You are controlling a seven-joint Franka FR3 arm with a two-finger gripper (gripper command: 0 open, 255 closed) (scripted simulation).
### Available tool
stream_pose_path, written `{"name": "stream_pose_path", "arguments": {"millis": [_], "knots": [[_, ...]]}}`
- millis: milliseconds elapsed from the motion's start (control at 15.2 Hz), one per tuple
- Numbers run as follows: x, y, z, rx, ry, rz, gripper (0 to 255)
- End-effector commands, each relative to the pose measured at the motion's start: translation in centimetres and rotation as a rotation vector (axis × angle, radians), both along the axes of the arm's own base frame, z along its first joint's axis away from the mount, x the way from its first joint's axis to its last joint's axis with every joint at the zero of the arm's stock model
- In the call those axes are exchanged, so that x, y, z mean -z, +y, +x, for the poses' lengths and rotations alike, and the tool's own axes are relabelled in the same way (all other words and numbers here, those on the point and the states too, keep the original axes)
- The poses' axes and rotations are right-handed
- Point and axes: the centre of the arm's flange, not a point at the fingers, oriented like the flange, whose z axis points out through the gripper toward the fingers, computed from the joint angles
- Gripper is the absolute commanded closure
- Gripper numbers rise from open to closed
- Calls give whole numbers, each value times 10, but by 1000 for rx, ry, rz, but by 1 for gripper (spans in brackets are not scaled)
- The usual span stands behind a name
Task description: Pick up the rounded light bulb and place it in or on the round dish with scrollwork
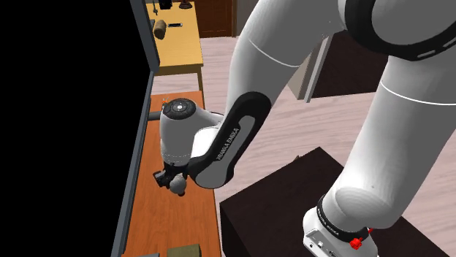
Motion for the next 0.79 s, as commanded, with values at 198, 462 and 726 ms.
{"name": "stream_pose_path", "arguments": {"millis": [198,462,726], "knots": [[-23,-4,11,0,1,0,255],[-32,-21,60,0,1,0,255],[-40,-38,110,0,1,0,255]]}}
